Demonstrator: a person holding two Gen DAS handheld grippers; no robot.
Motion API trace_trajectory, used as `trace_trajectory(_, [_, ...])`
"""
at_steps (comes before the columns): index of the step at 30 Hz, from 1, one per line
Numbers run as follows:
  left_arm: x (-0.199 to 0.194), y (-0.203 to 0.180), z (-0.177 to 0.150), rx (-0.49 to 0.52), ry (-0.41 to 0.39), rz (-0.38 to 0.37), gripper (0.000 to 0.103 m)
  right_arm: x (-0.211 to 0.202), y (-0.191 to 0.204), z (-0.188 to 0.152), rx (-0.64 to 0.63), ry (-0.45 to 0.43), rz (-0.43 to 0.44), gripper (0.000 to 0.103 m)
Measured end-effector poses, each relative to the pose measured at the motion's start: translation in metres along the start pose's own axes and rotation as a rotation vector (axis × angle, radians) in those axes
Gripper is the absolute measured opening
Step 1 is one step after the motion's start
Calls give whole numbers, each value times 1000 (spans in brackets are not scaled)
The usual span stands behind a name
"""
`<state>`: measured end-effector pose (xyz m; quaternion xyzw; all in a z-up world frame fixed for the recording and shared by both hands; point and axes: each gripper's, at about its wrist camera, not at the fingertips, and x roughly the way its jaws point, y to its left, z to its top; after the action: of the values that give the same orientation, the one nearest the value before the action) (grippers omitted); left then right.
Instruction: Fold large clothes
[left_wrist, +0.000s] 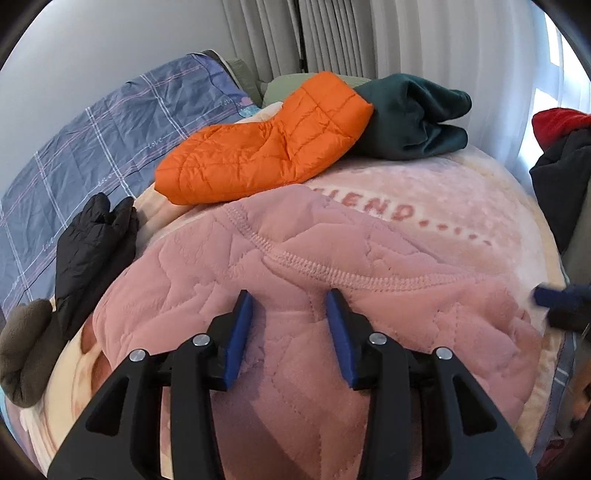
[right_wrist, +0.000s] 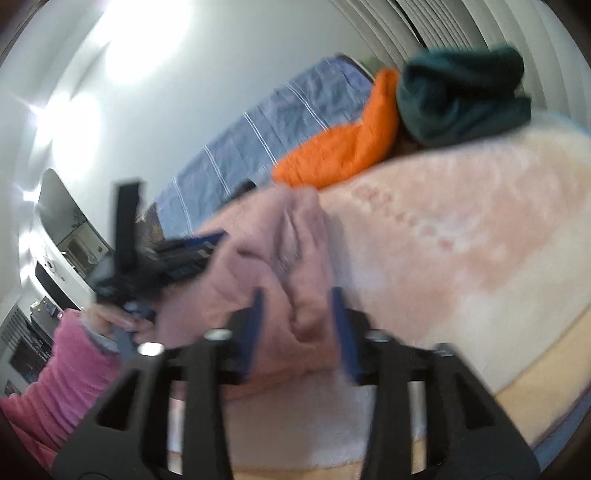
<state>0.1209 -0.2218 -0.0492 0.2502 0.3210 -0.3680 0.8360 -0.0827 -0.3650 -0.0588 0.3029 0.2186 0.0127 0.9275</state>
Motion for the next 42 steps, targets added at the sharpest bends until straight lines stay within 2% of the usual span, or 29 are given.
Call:
trace_trajectory(1, [1, 2, 0, -7, 3, -9, 42, -3, 7, 3, -27, -13, 25, 13])
trace_trajectory(4, [2, 5, 0, -27, 4, -21, 42, 7, 35, 4, -128, -16, 87, 12])
trace_trajectory(5, [2, 2, -2, -27, 2, -17, 42, 14, 41, 0, -152, 4, 77, 12])
trace_trajectory(7, [3, -1, -2, -24, -5, 0, 42, 41, 49, -15, -185, 106, -35, 9])
trace_trajectory(8, [8, -3, -2, -27, -2, 7, 43, 68, 37, -25, -156, 180, -109, 8])
trace_trajectory(10, [22, -13, -2, 11, 19, 39, 44, 95, 14, -38, -76, 207, -122, 5])
trace_trajectory(12, [29, -28, -1, 66, 13, 135, 44, 92, 18, -35, -80, 204, -165, 4])
trace_trajectory(14, [27, -35, -1, 88, 3, 170, 44, 91, 23, -38, -105, 210, -190, 4])
trace_trajectory(16, [21, -35, -5, 87, -18, 178, 44, 89, 25, -40, -135, 216, -187, 4])
trace_trajectory(21, [-9, -31, -9, 77, -78, 168, 45, 82, 16, -36, -67, 239, -121, 4])
trace_trajectory(23, [-24, -26, -9, 82, -108, 178, 49, 81, 17, -37, -67, 239, -110, 4])
trace_trajectory(26, [-45, 0, -9, 12, -149, 250, 49, 79, 16, -40, -66, 238, -104, 4])
trace_trajectory(28, [-55, 34, -11, -103, -163, 251, 48, 72, 15, -42, -67, 239, -99, 4])
trace_trajectory(31, [-51, 94, -22, -331, -113, 198, 43, 72, 16, -40, -77, 241, -98, 4])
trace_trajectory(33, [-37, 121, -34, -439, -74, 110, 43, 75, 16, -37, -80, 241, -91, 4])
trace_trajectory(34, [-26, 130, -40, -472, -39, 104, 44, 75, 19, -36, -83, 241, -89, 4])
trace_trajectory(38, [18, 121, -54, -372, 59, 257, 44, 78, 26, -34, -103, 238, -75, 4])
trace_trajectory(42, [30, 131, -58, -440, 82, 199, 44, 83, 30, -33, -125, 229, -100, 4])
